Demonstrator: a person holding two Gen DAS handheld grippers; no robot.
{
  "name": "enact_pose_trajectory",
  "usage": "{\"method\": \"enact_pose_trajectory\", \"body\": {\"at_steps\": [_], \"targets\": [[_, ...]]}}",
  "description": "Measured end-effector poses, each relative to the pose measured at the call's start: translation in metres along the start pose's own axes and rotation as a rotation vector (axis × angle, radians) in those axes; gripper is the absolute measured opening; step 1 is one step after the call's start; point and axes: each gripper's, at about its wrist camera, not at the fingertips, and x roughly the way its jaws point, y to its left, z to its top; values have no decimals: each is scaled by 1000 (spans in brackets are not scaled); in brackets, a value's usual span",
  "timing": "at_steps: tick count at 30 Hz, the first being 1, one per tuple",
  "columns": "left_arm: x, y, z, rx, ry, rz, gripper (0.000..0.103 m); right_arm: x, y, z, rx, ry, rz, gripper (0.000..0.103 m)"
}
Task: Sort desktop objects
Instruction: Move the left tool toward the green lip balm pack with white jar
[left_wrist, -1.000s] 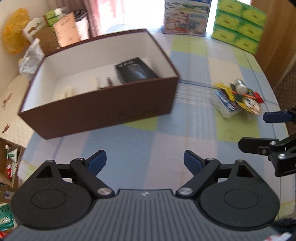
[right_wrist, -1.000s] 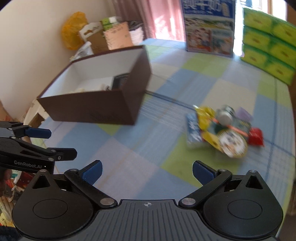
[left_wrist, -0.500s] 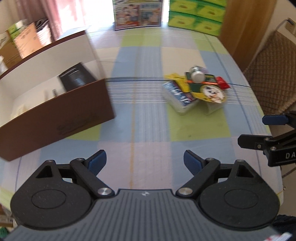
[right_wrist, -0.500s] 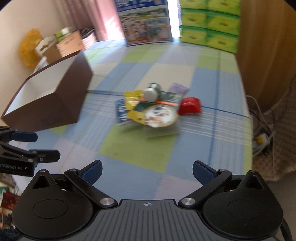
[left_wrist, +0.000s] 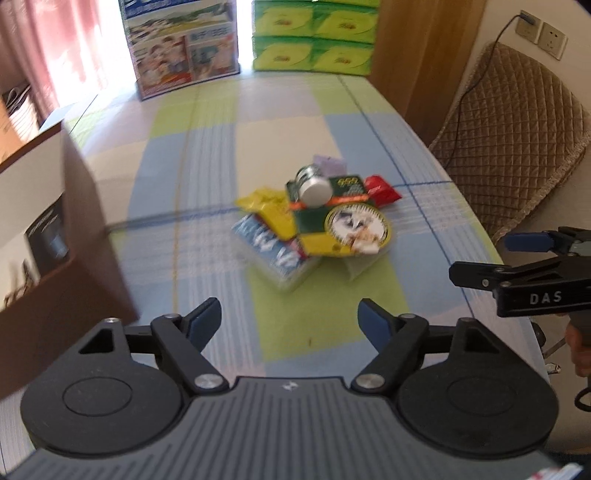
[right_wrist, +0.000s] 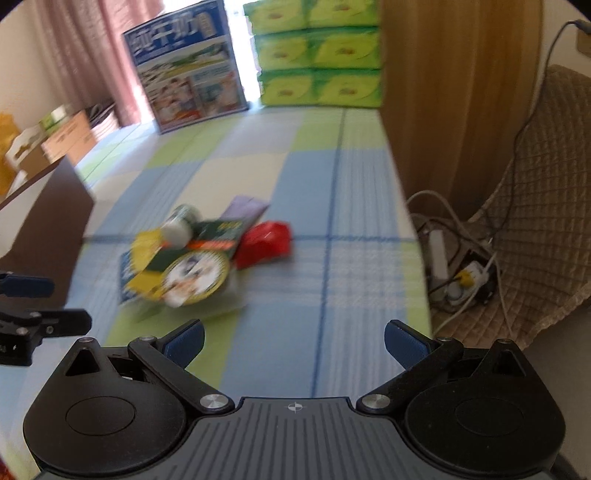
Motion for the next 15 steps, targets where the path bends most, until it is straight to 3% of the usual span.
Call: {"method": "enact_pose_trajectory", "body": {"at_steps": [6,12,15], "targets": [[29,-10,30,48,-22,-10,76,17,-17,23,50,-29,-8,101],[59,-16,55,83,-29,-21,68,30,-24,35,46,-45,-24,100],[73,-17,67,96,-27,-23,65,38,-30,37,56,-38,-26,83]]}}
